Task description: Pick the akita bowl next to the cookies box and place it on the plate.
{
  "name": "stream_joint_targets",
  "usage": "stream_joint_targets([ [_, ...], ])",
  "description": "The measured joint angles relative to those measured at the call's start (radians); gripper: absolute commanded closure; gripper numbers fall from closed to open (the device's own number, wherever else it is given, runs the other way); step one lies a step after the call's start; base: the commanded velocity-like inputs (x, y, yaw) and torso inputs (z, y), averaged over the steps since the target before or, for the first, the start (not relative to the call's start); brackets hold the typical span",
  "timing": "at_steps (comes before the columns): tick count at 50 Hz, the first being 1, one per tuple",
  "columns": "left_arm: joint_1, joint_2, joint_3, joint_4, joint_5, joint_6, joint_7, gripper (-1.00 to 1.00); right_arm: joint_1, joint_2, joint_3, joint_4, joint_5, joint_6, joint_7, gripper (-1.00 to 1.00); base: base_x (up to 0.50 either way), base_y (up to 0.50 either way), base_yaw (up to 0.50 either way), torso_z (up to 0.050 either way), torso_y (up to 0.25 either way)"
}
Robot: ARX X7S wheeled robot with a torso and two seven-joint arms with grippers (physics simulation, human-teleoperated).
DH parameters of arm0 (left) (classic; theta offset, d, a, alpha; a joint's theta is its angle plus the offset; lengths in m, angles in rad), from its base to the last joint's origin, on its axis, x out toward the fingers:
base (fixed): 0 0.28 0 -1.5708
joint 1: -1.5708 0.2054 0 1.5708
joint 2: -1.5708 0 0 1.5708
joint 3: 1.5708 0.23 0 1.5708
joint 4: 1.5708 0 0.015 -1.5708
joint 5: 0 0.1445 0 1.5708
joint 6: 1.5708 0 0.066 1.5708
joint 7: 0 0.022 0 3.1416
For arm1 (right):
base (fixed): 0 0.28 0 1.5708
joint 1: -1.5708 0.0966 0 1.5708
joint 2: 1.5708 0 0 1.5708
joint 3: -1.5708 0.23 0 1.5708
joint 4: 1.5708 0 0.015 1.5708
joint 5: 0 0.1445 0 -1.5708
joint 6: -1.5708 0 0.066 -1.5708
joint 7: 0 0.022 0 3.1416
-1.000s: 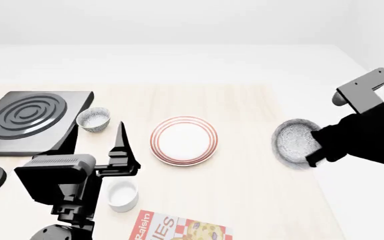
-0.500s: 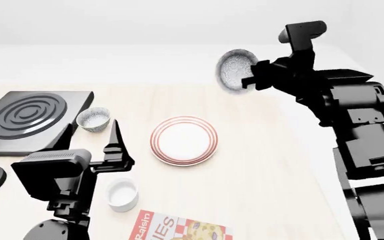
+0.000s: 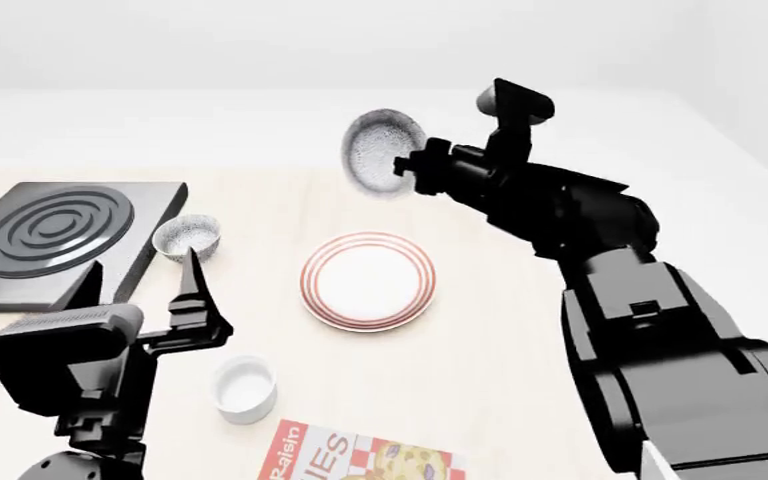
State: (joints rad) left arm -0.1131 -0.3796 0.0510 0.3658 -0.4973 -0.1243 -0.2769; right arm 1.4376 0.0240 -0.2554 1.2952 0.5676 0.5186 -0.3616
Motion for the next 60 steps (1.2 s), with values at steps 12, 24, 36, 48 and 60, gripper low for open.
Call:
stream_joint_targets([
  [12, 0.028, -0.007, -0.02, 0.005, -0.006, -0.002, -0.021, -1.0, -0.016, -0.016, -0.058, 0.014, 0.272, 0.063, 0.053, 1.0, 0.0, 0.0, 0.0, 0.0, 0.001],
  [24, 0.026, -0.005, -0.037, -0.01, -0.028, -0.025, -0.046, -1.0, -0.039, -0.021, 0.067, 0.014, 0.324, 0.188, 0.099, 1.0, 0.0, 0.0, 0.0, 0.0, 0.0],
  [36, 0.042, 0.002, -0.059, -0.012, -0.043, -0.013, -0.06, -1.0, -0.05, -0.023, 0.226, 0.014, 0.268, 0.258, 0.136, 1.0, 0.0, 0.0, 0.0, 0.0, -0.206],
  [48, 0.056, 0.006, -0.064, -0.01, -0.042, -0.003, -0.071, -1.0, -0.046, -0.023, 0.329, 0.014, 0.162, 0.269, 0.15, 1.0, 0.0, 0.0, 0.0, 0.0, -0.239],
  [60, 0.064, 0.008, -0.07, -0.01, -0.061, 0.003, -0.068, -1.0, -0.041, -0.023, 0.325, 0.014, 0.14, 0.262, 0.158, 1.0, 0.0, 0.0, 0.0, 0.0, -0.009],
])
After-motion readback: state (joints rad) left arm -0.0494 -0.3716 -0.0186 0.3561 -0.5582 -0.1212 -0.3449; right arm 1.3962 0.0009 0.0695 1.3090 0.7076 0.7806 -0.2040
